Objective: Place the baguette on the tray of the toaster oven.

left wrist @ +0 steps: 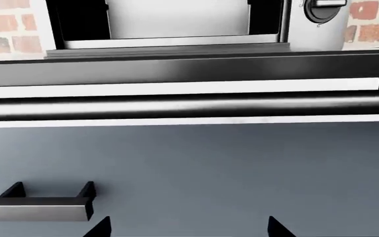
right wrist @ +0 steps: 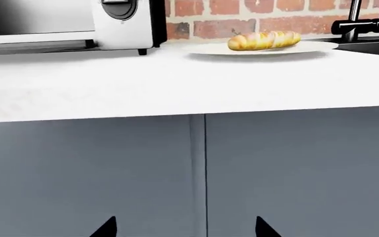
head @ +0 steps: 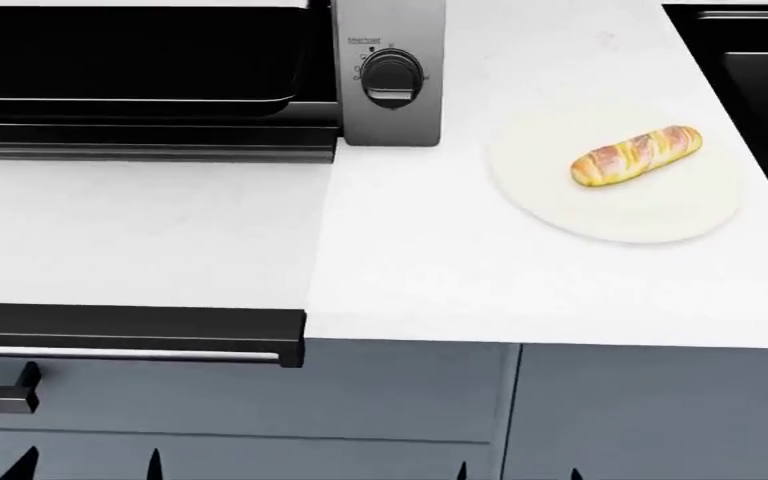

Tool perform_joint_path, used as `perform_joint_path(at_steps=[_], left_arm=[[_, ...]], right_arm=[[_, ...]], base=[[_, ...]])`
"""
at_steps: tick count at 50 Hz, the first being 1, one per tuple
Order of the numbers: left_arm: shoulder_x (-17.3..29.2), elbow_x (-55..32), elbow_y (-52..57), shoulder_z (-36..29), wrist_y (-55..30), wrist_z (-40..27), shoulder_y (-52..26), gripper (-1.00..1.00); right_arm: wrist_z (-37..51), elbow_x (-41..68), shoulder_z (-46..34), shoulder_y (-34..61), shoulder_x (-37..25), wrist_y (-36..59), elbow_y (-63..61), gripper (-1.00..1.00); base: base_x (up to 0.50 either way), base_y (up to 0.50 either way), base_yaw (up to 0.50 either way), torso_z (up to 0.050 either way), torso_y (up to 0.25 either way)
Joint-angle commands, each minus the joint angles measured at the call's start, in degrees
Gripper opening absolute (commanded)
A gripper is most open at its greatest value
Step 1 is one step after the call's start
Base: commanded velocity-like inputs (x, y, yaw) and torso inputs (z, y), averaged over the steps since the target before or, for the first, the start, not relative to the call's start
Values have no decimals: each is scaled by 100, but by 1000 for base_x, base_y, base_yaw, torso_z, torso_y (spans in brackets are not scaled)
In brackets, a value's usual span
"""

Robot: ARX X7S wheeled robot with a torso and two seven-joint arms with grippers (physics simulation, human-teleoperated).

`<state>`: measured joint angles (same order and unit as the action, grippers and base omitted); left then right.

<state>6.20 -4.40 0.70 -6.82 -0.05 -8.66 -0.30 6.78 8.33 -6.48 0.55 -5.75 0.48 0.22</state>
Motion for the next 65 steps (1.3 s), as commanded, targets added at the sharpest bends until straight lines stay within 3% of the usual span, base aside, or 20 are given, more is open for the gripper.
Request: perform_joint_path(at_steps=[1,10,52,65], left_arm=[[47,47,-66,-92,63,-147,-22,100],[80,-128,-57,-59,325,-153,29,100],[267,-299,71,-258,308,-279,36,100],[340,-247,93,-439,353,-232,46,100]], right_arm=[[88,39,-76,19,-78,-16,-3,100],[163,39,-134,10,-122,-32,-9,100],[359,181,-325,30,-278,-65,-4,100],[392,181,-411,26,-334,-95,-57,100]], base=[[0,0,0,0,0],[0,0,0,0,0],[0,0,0,50,0],[0,0,0,0,0]])
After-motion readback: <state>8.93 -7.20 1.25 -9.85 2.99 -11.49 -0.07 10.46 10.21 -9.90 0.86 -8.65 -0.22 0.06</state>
